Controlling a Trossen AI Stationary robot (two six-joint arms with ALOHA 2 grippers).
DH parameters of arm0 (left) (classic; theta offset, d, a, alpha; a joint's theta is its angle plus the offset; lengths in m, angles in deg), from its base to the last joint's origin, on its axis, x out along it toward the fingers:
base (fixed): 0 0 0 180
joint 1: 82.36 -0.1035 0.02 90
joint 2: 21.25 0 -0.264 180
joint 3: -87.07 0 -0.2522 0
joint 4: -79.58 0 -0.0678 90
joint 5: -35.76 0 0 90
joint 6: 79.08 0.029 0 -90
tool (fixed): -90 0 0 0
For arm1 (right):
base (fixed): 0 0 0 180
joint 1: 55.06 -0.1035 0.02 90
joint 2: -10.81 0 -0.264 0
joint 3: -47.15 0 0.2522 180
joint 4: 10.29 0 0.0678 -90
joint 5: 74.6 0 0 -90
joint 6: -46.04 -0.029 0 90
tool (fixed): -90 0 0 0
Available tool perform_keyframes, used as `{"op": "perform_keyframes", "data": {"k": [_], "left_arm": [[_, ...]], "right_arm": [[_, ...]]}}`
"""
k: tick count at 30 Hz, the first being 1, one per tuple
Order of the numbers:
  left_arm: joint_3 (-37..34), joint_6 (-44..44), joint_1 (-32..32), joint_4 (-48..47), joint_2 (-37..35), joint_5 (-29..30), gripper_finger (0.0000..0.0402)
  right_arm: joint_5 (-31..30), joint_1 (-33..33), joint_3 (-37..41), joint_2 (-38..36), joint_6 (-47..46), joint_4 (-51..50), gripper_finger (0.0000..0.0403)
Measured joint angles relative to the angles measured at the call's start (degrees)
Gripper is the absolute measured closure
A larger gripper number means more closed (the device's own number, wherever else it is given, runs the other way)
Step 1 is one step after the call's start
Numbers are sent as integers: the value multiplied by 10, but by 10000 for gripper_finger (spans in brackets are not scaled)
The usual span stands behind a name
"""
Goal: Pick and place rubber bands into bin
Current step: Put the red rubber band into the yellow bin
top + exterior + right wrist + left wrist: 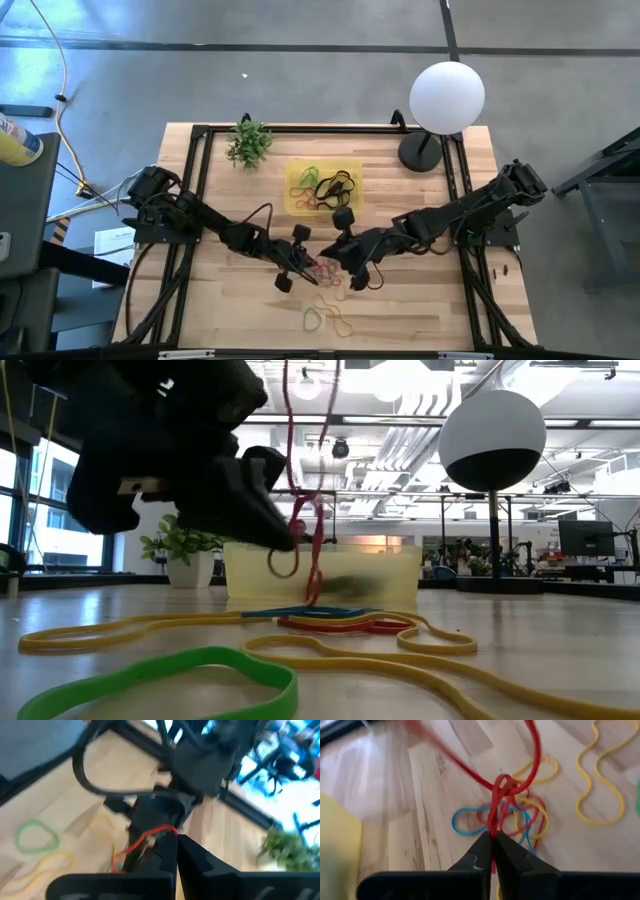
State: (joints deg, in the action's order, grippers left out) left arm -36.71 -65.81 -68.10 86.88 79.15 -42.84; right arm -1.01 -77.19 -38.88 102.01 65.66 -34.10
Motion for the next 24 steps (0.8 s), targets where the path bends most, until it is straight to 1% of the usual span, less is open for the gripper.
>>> {"op": "perform_keyframes", "data": {"k": [7, 13, 19, 24], "left_arm": [[0, -16, 0, -49, 0, 2, 400], [0, -32, 5, -85, 0, 3, 401], [0, -35, 29, -92, -1, 17, 401], [0, -47, 44, -98, -3, 31, 401]], "right_arm": [[-45, -7, 0, -2, -61, -81, 403], [-71, -29, 0, -23, -111, -142, 403], [-103, -63, 0, -47, -185, -209, 403], [-106, -83, 0, -48, -235, -247, 403]]}}
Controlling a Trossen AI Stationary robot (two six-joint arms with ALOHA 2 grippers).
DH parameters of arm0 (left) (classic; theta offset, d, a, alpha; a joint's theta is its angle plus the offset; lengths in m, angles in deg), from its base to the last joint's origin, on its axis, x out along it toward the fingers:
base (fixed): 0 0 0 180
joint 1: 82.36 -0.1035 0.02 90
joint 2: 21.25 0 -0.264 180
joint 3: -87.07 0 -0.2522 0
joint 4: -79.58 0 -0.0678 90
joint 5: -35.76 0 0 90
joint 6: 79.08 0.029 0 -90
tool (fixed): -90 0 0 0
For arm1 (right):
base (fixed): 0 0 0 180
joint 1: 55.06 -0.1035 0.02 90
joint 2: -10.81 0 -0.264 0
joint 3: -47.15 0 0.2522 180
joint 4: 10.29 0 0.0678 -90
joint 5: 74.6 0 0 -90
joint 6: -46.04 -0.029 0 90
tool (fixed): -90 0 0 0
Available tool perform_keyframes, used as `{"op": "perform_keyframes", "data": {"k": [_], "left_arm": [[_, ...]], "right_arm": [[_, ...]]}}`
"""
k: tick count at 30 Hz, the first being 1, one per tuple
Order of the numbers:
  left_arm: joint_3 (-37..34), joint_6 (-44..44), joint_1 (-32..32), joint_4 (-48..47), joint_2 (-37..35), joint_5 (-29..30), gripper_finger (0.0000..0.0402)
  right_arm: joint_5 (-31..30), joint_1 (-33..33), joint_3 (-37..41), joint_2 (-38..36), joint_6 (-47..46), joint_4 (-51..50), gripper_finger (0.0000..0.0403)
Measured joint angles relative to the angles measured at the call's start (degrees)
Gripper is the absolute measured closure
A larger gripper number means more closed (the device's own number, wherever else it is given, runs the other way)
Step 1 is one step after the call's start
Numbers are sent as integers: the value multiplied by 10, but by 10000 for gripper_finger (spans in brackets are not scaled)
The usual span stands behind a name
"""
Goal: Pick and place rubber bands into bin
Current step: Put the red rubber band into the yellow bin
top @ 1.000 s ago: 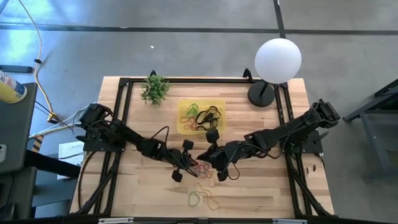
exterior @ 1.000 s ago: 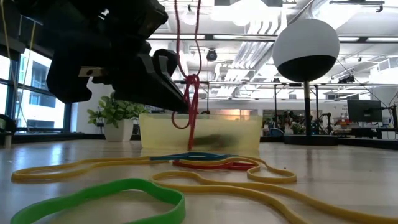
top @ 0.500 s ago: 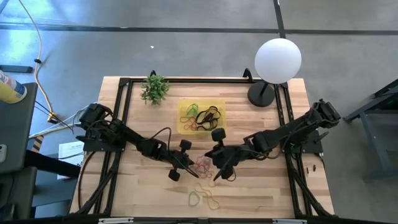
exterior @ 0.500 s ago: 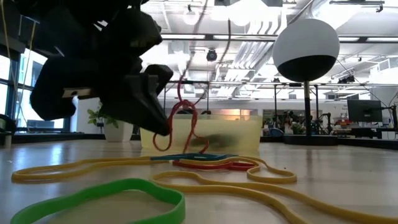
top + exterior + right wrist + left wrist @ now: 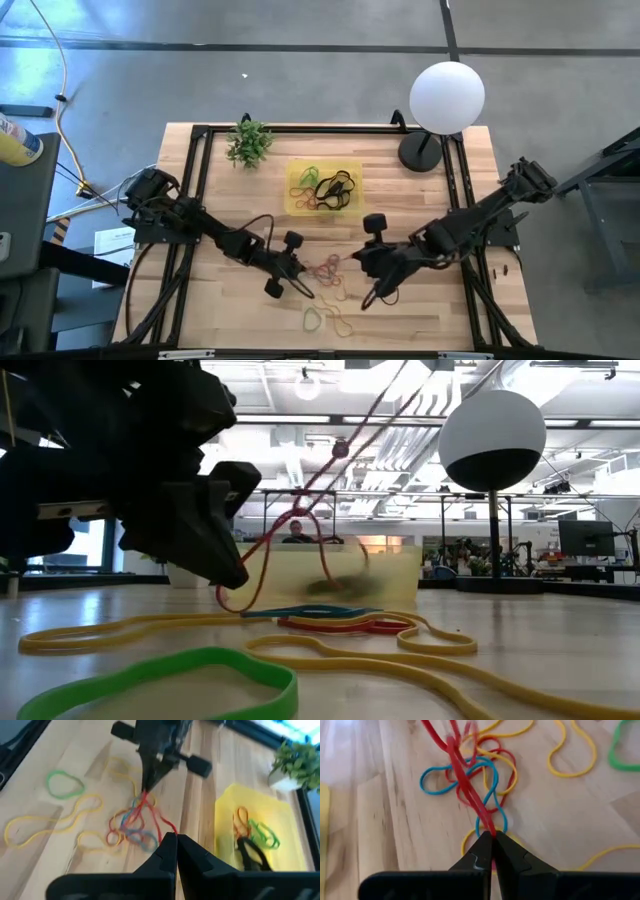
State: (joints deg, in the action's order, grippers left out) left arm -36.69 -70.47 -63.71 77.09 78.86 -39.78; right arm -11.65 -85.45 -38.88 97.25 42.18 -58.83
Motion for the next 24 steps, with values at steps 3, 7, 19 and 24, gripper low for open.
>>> {"op": "perform_keyframes", "data": {"k": [3, 7, 19, 24], "left_arm": [[0, -15, 6, -23, 0, 10, 401], [0, -36, 18, -52, 0, 31, 402], [0, -90, 56, -162, -45, 96, 402], [0, -134, 90, -250, -103, 157, 402]], "right_arm": [[-12, -6, 0, 0, -39, -29, 403], [-22, -15, 0, 0, -79, -60, 403], [-20, -24, 0, 0, -116, -84, 403], [-20, -24, 0, 0, -140, -111, 403]]}}
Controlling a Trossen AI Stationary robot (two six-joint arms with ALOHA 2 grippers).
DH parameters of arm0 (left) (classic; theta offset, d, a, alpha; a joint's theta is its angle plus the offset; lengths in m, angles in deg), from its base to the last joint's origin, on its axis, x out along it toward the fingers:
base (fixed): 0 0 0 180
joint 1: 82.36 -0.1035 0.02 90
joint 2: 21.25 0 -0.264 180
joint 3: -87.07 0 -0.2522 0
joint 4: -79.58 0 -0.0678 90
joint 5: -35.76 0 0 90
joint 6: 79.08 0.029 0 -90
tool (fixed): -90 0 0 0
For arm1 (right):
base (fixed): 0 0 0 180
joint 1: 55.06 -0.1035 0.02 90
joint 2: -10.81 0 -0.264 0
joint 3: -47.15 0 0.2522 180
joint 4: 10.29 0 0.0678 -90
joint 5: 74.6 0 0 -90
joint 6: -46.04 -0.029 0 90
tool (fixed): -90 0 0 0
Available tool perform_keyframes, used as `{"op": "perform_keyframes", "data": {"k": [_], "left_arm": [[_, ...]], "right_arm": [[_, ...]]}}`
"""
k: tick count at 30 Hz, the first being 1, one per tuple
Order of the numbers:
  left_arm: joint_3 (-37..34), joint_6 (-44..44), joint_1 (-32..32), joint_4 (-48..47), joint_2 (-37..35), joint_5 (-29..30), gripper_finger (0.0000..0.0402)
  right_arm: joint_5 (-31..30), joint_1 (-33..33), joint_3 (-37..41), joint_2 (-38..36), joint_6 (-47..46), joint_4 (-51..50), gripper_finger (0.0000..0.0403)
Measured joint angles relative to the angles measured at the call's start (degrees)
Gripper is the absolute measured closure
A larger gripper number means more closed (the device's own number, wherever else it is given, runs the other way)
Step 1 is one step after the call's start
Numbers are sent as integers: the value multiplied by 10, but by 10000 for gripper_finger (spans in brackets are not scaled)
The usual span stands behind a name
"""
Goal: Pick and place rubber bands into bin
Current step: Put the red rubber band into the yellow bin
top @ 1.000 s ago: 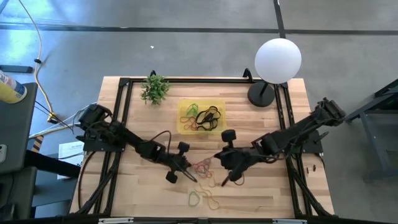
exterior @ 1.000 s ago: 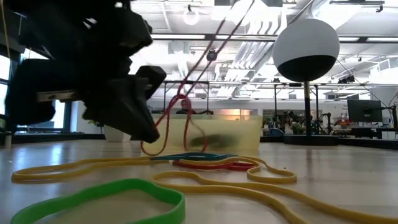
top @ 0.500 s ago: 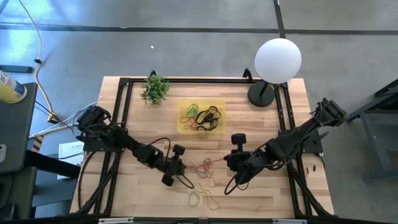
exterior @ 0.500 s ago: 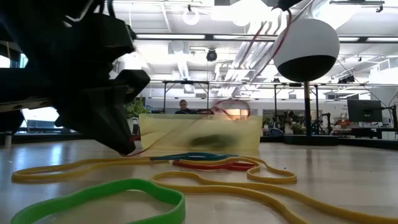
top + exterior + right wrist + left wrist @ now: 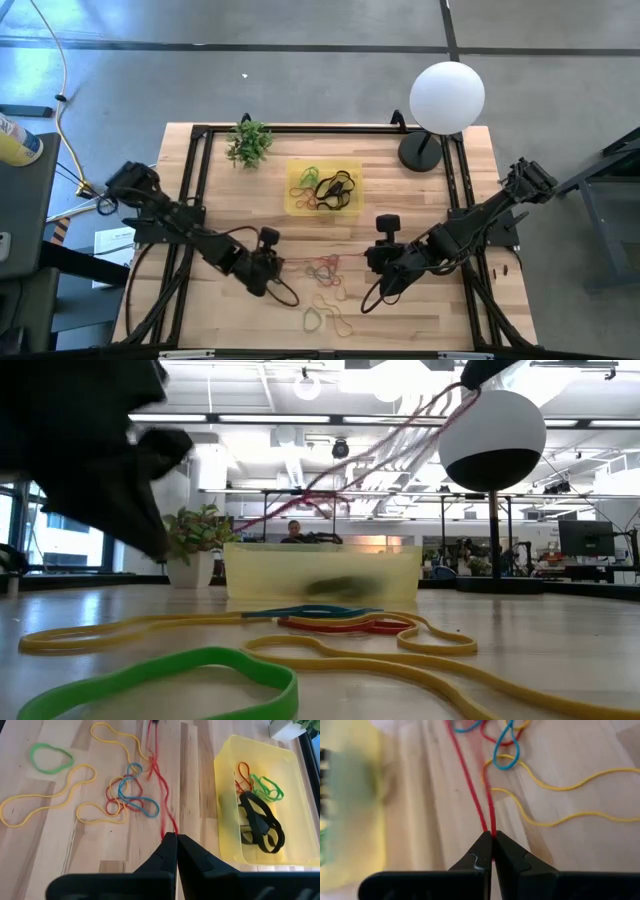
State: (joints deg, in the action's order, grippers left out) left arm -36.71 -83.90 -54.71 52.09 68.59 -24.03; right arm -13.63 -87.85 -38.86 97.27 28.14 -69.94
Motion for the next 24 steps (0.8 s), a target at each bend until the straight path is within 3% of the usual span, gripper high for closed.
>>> {"op": "perform_keyframes", "data": {"k": [8, 15, 24], "left_arm": [[0, -40, 37, -65, -51, 57, 401], [0, -164, 45, -204, -51, 84, 401], [0, -131, 65, -145, -61, 133, 401]], "right_arm": [[-2, 0, 0, 0, 2, 3, 403], [6, -2, 0, 0, -1, 2, 403], [3, 3, 0, 0, 18, 10, 403]]}}
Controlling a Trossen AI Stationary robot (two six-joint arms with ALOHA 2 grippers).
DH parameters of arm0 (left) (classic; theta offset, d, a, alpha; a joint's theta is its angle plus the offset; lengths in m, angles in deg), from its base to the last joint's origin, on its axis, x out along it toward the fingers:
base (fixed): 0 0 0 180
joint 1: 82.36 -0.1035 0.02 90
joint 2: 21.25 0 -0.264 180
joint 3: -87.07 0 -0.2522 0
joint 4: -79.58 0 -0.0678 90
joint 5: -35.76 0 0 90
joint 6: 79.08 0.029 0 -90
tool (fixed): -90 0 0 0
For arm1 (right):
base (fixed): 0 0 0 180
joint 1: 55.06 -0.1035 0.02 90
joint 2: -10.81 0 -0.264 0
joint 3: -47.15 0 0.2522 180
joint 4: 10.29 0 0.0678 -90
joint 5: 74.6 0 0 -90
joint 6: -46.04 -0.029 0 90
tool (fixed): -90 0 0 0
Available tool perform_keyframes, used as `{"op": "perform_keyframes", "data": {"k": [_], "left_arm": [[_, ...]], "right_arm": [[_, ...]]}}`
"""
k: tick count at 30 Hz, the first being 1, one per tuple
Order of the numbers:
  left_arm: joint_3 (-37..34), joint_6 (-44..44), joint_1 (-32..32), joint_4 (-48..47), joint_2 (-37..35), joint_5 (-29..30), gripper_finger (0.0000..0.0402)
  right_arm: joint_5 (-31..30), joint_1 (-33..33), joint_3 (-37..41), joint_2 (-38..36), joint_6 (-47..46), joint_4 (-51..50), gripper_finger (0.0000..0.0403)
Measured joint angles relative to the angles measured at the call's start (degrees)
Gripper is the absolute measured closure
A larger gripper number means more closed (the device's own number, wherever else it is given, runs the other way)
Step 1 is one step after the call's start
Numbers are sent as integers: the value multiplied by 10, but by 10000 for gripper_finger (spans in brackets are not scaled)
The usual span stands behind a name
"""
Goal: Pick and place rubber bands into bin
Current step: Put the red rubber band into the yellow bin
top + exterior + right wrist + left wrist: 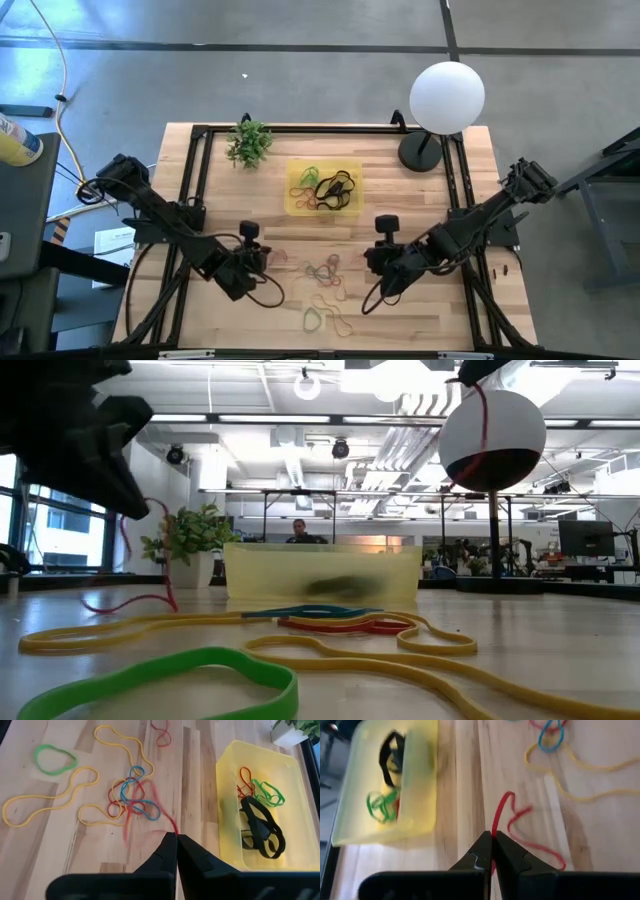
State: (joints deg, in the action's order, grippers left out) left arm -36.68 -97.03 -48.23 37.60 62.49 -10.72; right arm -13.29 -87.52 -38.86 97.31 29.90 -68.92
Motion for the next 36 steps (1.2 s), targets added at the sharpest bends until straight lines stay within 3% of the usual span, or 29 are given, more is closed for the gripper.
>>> {"op": "perform_keyframes", "data": {"k": [6, 14, 21, 30, 36], "left_arm": [[0, 63, 0, 52, -5, 46, 401], [0, 102, 0, 92, -11, 73, 401], [0, 114, 0, 119, -11, 47, 401], [0, 117, 0, 123, -11, 11, 401], [0, 114, 0, 123, -11, 3, 401]], "right_arm": [[13, 14, 0, 0, 8, 20, 403], [94, 40, 0, 37, 17, 69, 403], [156, 65, 0, 134, 61, 122, 403], [211, 93, 0, 207, 35, 161, 400], [217, 101, 0, 213, 31, 162, 350]]}}
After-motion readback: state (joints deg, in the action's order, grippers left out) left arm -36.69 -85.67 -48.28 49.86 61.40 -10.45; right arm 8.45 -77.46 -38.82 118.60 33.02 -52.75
